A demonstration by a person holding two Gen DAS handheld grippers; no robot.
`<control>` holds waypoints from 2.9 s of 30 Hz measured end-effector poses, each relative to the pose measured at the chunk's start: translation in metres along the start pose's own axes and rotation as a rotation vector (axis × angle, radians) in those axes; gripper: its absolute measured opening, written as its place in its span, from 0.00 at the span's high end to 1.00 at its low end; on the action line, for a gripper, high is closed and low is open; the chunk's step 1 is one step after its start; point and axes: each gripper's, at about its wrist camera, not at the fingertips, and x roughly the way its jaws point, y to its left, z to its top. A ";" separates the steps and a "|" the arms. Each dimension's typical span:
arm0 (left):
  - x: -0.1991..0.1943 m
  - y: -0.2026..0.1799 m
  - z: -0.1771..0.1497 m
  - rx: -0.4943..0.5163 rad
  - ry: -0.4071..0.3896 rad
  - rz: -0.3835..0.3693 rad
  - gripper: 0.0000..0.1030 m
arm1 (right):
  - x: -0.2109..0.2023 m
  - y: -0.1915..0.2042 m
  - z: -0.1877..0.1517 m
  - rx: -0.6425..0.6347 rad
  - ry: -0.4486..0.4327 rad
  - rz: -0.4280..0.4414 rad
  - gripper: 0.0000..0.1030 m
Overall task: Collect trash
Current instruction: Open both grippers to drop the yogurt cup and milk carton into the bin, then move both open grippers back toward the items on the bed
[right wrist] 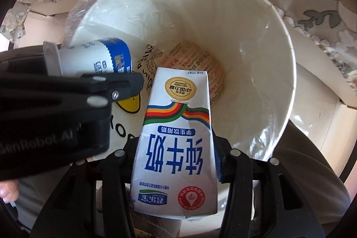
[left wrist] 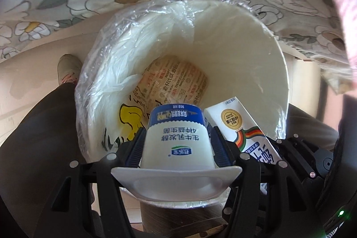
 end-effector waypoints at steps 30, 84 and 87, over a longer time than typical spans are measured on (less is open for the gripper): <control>-0.014 -0.001 -0.007 0.030 -0.038 0.028 0.25 | -0.036 -0.008 -0.010 0.010 -0.073 0.007 0.36; -0.423 -0.081 0.127 0.298 -0.754 0.350 0.14 | -0.481 -0.053 0.061 -0.242 -0.910 -0.174 0.22; -0.424 -0.079 0.165 0.273 -0.750 0.346 0.14 | -0.481 -0.061 0.099 -0.237 -0.904 -0.162 0.22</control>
